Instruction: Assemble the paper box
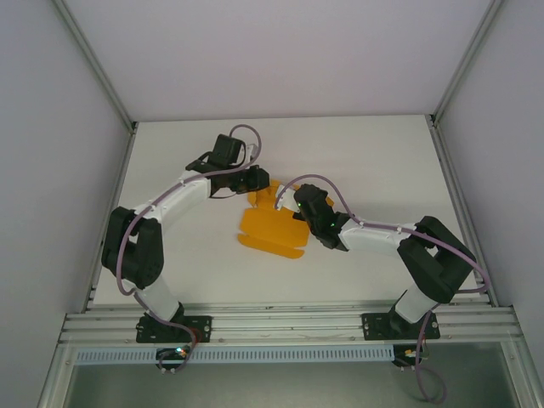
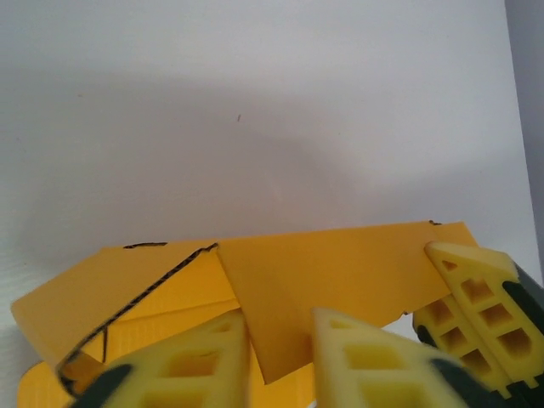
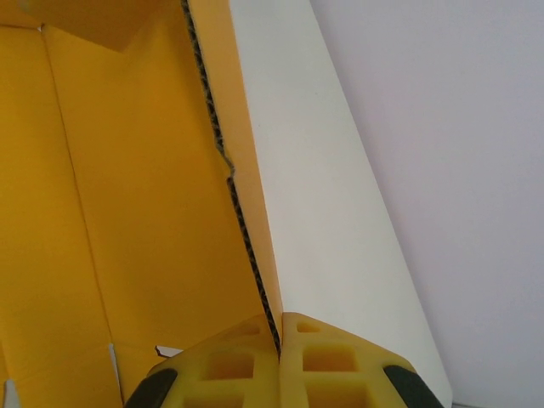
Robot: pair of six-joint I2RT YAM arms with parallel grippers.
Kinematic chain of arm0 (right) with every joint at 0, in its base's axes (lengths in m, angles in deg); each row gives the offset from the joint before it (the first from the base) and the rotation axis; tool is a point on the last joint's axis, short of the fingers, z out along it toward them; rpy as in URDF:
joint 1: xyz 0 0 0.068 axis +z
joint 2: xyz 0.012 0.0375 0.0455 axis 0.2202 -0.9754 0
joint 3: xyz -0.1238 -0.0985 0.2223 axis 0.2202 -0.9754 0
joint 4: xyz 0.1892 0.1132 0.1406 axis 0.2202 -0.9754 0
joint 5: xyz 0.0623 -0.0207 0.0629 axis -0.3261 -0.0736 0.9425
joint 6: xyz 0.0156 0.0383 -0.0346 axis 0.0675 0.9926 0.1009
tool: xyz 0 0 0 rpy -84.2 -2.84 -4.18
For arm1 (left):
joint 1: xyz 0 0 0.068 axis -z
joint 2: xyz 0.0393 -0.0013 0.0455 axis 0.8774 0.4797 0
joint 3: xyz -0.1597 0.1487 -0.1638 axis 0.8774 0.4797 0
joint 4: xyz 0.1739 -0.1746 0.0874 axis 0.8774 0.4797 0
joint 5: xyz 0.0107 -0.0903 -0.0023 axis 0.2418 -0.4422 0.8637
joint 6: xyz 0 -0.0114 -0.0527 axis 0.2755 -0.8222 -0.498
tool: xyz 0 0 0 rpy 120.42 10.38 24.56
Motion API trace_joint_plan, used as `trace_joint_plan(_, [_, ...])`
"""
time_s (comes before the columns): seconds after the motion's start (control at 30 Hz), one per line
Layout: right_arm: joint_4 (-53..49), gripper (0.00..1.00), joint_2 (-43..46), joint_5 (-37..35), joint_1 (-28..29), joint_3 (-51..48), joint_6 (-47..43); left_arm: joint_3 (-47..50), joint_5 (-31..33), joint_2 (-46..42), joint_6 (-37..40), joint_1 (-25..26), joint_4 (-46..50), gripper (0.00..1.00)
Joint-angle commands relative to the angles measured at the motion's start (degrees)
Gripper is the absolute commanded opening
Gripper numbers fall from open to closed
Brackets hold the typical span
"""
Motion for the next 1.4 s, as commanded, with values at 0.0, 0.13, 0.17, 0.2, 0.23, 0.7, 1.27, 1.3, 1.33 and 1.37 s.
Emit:
trace_joint_plan(0.0, [1.83, 0.0, 1.58, 1.83, 1.1, 0.48, 2.86, 0.15, 2.87, -2.12, 2.3, 0.49, 2.48, 0.57])
trace_joint_plan(0.13, [-0.63, 0.0, 2.48, 1.3, 0.53, 0.4, 4.07, 3.56, 6.42, -4.9, 4.44, -0.45, 3.93, 0.8])
trace_joint_plan(0.17, [-1.43, 0.0, 2.78, 1.57, 0.36, 0.35, 4.85, 5.18, 6.56, -5.75, 5.22, -1.2, 3.55, 0.83])
trace_joint_plan(0.2, [-2.38, 0.0, 3.13, 2.2, 0.08, 0.22, 5.41, 6.59, 6.69, -6.49, 5.49, -1.94, 3.37, 0.86])
trace_joint_plan(0.23, [-3.58, 0.0, 3.4, 3.03, -0.1, 0.21, 5.86, 8.05, 6.33, -7.3, 5.56, -2.93, 2.84, 0.9])
trace_joint_plan(0.7, [-12.46, 0.0, 2.56, 5.82, -2.95, 3.1, 13.54, 28.95, -1.37, -26.26, 1.44, -4.66, -12.84, 1.0])
trace_joint_plan(1.27, [-14.48, 0.0, 2.59, 9.12, -3.45, 3.46, 18.15, 26.49, 11.34, -13.85, 2.18, -4.75, -16.6, 0.38])
trace_joint_plan(1.3, [-14.33, 0.0, 2.54, 9.42, -3.44, 3.4, 18.49, 26.31, 10.84, -12.7, 2.12, -4.69, -17.25, 0.38])
trace_joint_plan(1.33, [-14.24, 0.0, 2.6, 10.06, -3.44, 3.34, 18.86, 26.03, 10.01, -11.55, 2.44, -4.65, -18.01, 0.41])
trace_joint_plan(1.37, [-14.23, 0.0, 2.63, 10.84, -3.45, 3.21, 19.07, 25.73, 9.52, -10.79, 2.49, -4.68, -18.41, 0.43])
